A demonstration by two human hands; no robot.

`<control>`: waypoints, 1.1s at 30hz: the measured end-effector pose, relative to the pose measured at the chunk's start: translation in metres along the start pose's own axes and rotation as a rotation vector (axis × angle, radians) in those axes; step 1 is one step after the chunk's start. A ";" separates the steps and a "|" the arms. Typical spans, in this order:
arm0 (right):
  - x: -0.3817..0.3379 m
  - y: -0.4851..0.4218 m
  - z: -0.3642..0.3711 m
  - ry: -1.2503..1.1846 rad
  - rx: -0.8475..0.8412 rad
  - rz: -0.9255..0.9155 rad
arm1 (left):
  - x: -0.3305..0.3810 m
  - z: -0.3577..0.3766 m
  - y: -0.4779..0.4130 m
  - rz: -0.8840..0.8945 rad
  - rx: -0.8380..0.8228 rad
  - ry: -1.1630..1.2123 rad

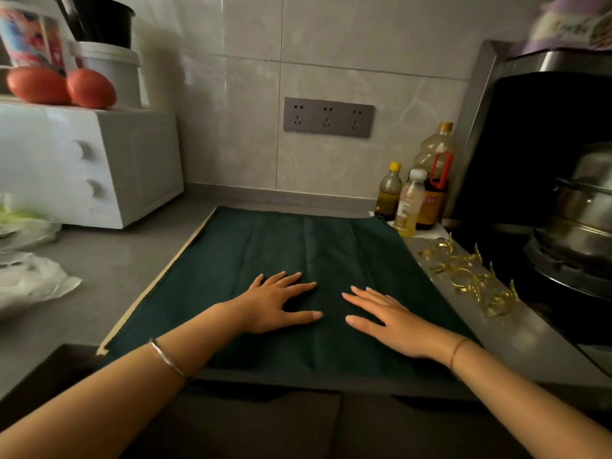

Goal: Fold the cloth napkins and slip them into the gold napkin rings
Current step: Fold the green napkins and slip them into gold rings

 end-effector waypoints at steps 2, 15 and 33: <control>-0.009 0.024 0.017 0.048 -0.003 -0.043 | 0.009 0.014 0.021 0.036 -0.009 -0.020; -0.028 0.075 0.044 0.061 0.067 -0.113 | 0.044 0.038 0.079 0.115 0.031 -0.050; 0.012 0.084 -0.030 -0.111 -0.029 0.047 | -0.025 -0.033 0.098 -0.061 0.038 0.104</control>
Point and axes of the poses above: each hand's wrist, its own y-axis away from the middle knuckle, its own z-axis out of the palm, x = y × z, the point moved 8 cm from there along -y, towards the middle knuckle, and after that the axes turned 15 degrees about -x, right-handed, at the moved point
